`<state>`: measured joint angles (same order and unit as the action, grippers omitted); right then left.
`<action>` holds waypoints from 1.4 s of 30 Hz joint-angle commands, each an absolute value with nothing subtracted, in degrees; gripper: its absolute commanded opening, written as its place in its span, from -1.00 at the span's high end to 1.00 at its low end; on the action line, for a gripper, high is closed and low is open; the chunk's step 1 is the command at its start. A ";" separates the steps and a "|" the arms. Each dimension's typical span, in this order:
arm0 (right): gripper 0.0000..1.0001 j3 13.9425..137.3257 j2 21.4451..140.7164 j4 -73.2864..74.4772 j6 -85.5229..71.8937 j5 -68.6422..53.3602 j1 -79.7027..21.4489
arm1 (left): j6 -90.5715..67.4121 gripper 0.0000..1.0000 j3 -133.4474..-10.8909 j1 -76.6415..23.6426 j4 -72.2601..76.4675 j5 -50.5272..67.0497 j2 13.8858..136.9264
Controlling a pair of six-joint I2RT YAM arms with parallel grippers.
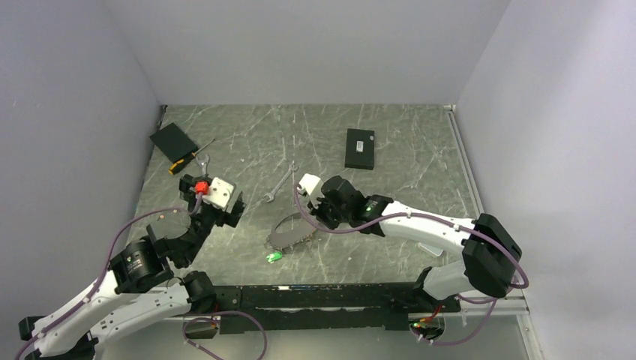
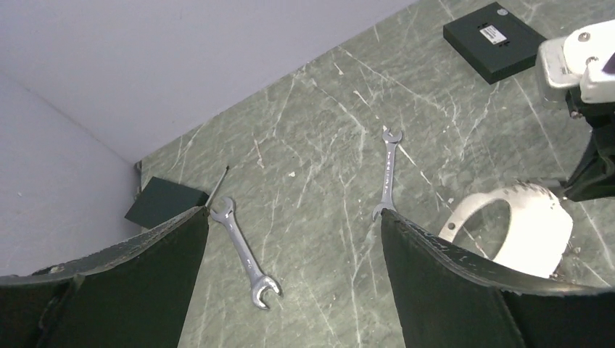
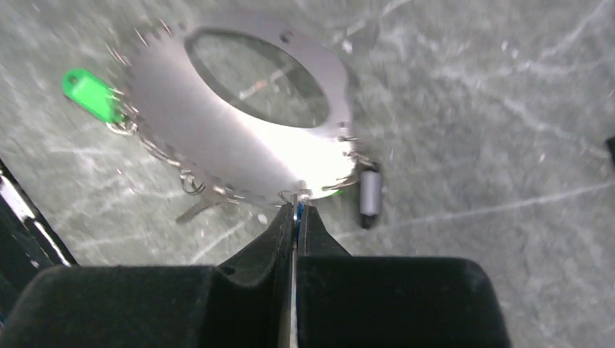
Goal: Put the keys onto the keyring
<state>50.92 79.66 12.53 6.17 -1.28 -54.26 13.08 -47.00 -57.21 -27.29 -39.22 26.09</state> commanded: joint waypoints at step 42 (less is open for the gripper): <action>-1.00 52.97 59.62 5.37 -12.07 28.07 -52.31 | 12.30 -0.99 -45.17 -57.04 -27.76 -45.24 31.44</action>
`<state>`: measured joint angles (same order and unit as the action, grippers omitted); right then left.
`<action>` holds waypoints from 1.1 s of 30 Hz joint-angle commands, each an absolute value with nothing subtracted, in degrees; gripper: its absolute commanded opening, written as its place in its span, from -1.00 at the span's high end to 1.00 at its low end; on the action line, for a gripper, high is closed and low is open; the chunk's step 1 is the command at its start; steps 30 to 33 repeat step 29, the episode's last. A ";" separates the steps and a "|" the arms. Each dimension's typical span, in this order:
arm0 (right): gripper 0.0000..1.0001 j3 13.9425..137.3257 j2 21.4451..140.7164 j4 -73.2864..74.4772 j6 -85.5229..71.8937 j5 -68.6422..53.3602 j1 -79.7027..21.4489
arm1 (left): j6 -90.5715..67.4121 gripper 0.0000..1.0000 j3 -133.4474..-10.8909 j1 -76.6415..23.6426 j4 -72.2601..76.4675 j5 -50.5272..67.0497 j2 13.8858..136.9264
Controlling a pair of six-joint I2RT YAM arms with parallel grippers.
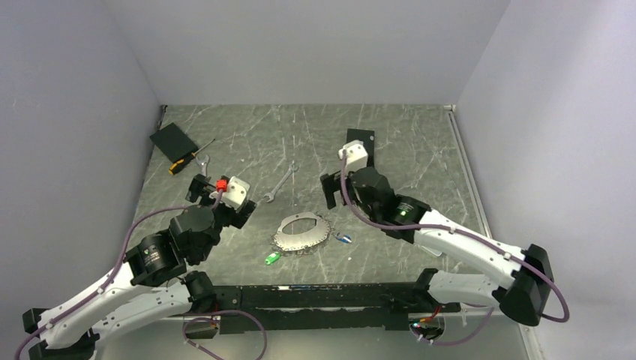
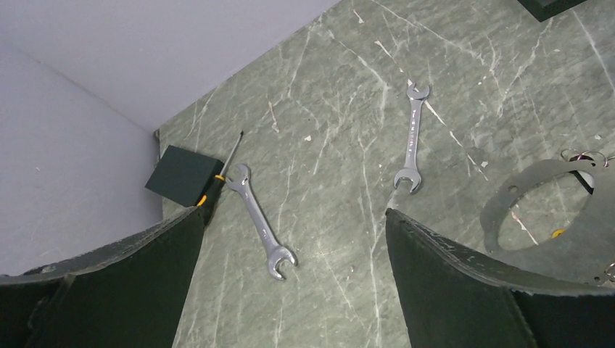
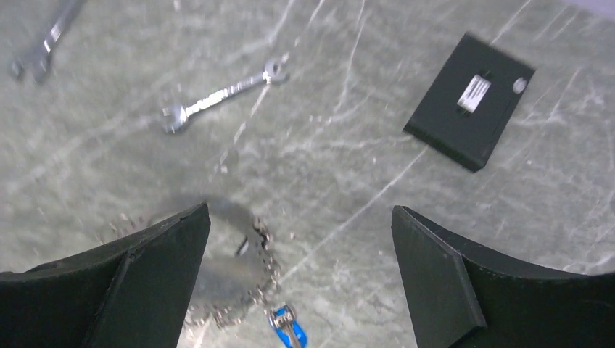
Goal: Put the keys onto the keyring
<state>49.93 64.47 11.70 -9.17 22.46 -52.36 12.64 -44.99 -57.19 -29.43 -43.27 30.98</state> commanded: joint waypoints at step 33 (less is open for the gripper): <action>-1.00 46.66 47.04 -4.31 -10.60 24.49 -52.34 | 12.53 -0.99 -45.26 -56.87 -28.69 -44.05 33.82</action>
